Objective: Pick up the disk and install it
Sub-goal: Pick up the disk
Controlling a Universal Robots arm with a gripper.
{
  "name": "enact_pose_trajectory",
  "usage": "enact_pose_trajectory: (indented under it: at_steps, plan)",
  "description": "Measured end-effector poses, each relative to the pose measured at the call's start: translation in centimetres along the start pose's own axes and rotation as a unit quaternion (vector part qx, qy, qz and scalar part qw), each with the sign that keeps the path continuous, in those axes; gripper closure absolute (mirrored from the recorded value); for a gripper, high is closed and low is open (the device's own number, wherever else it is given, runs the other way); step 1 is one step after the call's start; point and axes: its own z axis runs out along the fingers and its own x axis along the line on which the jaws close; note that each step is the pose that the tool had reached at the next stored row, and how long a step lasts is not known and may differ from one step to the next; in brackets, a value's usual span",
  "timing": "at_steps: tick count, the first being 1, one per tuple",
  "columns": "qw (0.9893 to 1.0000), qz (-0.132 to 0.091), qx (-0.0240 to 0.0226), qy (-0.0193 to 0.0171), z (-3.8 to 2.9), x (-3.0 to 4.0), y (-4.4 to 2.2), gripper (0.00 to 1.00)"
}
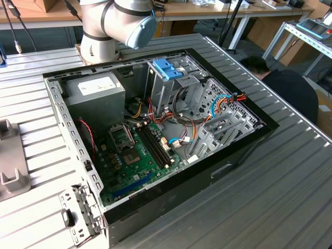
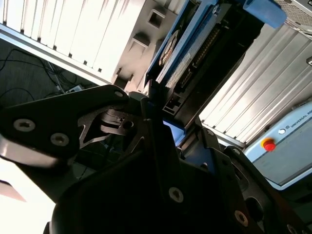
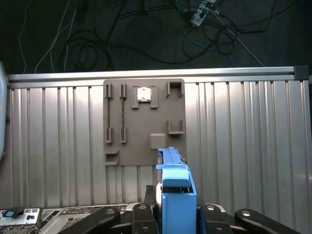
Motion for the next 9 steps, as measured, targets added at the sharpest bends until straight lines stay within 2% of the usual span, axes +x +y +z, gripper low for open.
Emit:
enact_pose_trajectory:
  at_steps: [9]
  plan:
    - [1.0000, 0.000, 0.0000, 0.0000, -0.01, 0.34, -0.05, 0.63]
